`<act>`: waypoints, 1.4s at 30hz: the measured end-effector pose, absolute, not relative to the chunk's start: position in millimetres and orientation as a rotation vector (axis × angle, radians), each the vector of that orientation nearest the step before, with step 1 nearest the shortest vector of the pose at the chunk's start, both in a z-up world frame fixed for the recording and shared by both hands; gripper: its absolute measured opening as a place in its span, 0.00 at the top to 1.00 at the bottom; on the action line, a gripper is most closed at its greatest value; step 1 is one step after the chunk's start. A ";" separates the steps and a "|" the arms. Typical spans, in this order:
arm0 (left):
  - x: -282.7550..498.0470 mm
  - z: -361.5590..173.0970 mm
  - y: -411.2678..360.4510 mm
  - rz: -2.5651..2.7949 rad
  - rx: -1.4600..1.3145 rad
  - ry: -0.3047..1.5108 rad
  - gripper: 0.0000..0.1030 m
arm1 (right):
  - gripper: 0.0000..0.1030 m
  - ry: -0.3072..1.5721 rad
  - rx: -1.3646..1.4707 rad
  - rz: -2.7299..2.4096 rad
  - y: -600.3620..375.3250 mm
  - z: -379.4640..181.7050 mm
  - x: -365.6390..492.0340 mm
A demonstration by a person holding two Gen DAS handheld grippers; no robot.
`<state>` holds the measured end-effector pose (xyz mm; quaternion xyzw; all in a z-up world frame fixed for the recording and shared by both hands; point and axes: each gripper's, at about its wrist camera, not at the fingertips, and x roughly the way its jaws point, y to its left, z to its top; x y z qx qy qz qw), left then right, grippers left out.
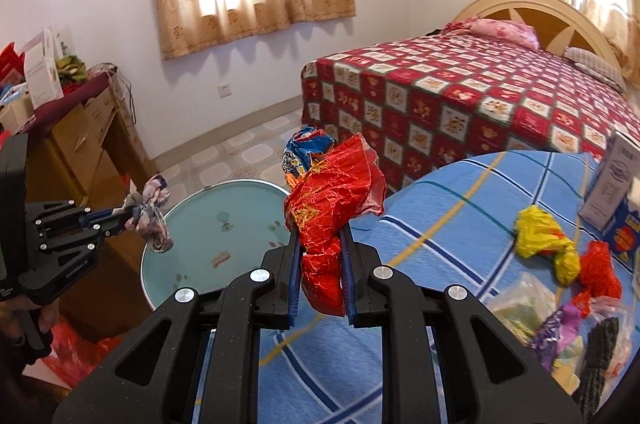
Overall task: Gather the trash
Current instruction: 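Release the cloth into the bin with the left tool while the right drops the red bag in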
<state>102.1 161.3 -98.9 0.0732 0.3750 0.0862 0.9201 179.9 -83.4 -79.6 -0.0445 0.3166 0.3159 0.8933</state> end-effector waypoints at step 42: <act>102.1 -105.1 146.9 0.139 0.142 0.779 0.57 | 0.53 0.725 -0.170 0.759 -45.4 -104.8 175.3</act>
